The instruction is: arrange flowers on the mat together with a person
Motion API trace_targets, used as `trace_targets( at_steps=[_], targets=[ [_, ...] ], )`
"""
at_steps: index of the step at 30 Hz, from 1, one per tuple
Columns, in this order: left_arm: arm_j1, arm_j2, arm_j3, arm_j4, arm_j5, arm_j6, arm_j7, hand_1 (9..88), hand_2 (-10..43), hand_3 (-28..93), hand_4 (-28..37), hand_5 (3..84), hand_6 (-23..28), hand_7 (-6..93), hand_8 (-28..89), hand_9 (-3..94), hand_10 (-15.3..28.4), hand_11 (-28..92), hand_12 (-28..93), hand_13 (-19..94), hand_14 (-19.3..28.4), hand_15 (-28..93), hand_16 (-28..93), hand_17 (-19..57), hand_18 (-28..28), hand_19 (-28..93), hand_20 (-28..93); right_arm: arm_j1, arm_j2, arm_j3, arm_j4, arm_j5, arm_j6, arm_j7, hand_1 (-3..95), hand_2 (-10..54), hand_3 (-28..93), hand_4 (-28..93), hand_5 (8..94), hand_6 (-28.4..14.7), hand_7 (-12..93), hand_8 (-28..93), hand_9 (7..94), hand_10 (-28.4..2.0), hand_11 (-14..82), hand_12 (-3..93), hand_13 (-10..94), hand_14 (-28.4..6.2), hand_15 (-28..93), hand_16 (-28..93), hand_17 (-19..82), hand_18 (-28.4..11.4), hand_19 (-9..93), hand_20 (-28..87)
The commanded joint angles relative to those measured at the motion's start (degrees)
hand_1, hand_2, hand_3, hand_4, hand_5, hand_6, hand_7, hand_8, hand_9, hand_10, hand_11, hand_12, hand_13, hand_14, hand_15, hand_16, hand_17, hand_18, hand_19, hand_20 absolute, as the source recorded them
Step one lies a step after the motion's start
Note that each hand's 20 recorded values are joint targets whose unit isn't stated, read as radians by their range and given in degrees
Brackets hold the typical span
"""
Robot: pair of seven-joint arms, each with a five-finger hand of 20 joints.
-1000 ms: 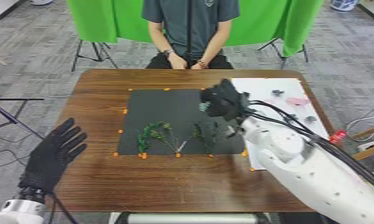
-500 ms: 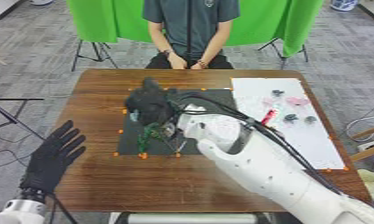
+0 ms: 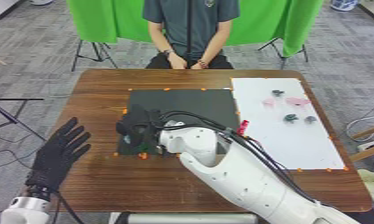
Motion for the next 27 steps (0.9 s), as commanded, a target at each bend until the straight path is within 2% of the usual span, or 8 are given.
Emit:
trace_targets(
  at_steps=[1,9,12,14,15,20,26,27],
  targets=[
    [-1.1,0.42,1.01,0.62,0.16,0.32,-0.27,25.9,-2.9,70,-27.0,26.0,0.2,21.5,-12,24.5,9.0,13,19,22,10.5,16,7,-10.1,20.4,40,9,1.7,-1.6,-2.3,1.4,-0.9,6.0,4.3,49.6,-9.5,80,-28,67.4,3.5,47,-1,85.6,-5.5,13.9,47.0,71,-5.5,70,24,24,-17.6,71,40],
    [-1.5,0.58,1.13,0.74,0.29,0.13,-0.83,26.3,-3.3,72,-28.2,28.8,1.8,20.1,-12,25.3,10.6,14,19,22,12.0,18,7,-9.8,20.9,42,11,2.2,-1.5,-2.5,1.2,-1.9,3.6,7.3,46.3,-9.5,76,-28,61.1,4.3,50,-2,78.0,-5.3,16.2,42.6,66,-6.2,73,22,22,-17.2,71,40],
    [-1.6,0.54,1.26,0.78,0.24,0.27,-0.53,26.3,-3.3,72,-28.2,28.6,1.5,20.2,-12,25.3,10.5,14,19,22,12.0,18,7,-9.7,20.8,41,11,2.0,-1.0,-3.3,0.9,-3.1,6.0,8.0,41.1,-9.5,78,-28,55.2,2.9,47,-3,66.9,-7.5,29.9,30.1,62,-7.1,74,21,21,-17.7,71,40],
    [-1.7,0.6,1.25,0.81,0.27,0.12,-0.58,26.2,-3.4,72,-28.2,28.1,1.1,20.5,-12,25.2,10.3,14,19,22,11.7,18,6,-9.6,20.8,41,11,1.9,-1.0,-3.6,1.0,-3.2,6.4,8.5,35.9,-9.5,83,-28,51.8,1.7,44,-16,60.1,-9.0,35.7,23.9,59,-8.0,75,19,20,-18.1,71,41],
    [-1.8,0.65,1.34,0.81,0.28,0.16,-0.7,26.2,-3.4,72,-28.2,28.0,1.1,20.5,-12,25.2,10.2,14,19,22,11.6,18,6,-9.6,20.8,41,11,1.7,-1.1,-3.5,0.9,-3.4,5.9,8.8,35.1,-9.5,83,-28,50.7,1.4,44,-18,58.9,-9.2,36.0,23.4,58,-8.1,76,19,19,-18.1,71,41],
    [-2.2,0.61,1.45,0.92,0.39,-0.13,-1.05,26.1,-3.4,72,-28.3,27.9,1.0,20.7,-12,25.2,10.1,14,19,22,11.4,18,6,-9.6,20.7,41,11,1.6,-1.4,-3.1,0.9,-4.0,5.1,9.5,34.2,-9.5,83,-28,49.2,1.1,44,-19,57.2,-9.1,36.3,23.2,57,-8.2,76,19,19,-18.1,70,41],
    [-1.7,0.56,1.45,0.74,0.3,0.28,-0.57,26.3,-3.4,72,-28.3,28.5,1.5,20.7,-12,25.3,10.6,14,19,22,11.8,18,6,-9.7,20.8,41,11,2.0,-0.9,-3.5,0.4,-4.5,4.3,10.5,33.7,-9.5,82,-28,49.0,1.1,44,-19,56.8,-9.3,36.4,23.0,56,-8.3,76,19,18,-18.2,70,41],
    [-1.7,0.89,1.65,0.81,0.03,0.5,-0.26,26.3,-3.4,72,-28.3,28.7,1.7,20.6,-12,25.3,10.7,14,19,22,12.0,18,7,-9.8,20.8,41,11,2.0,-1.0,-3.3,0.4,-4.6,4.1,10.5,33.7,-9.5,82,-28,49.0,1.1,44,-19,56.8,-9.3,36.5,23.0,56,-8.3,76,18,18,-18.2,70,41]
  ],
)
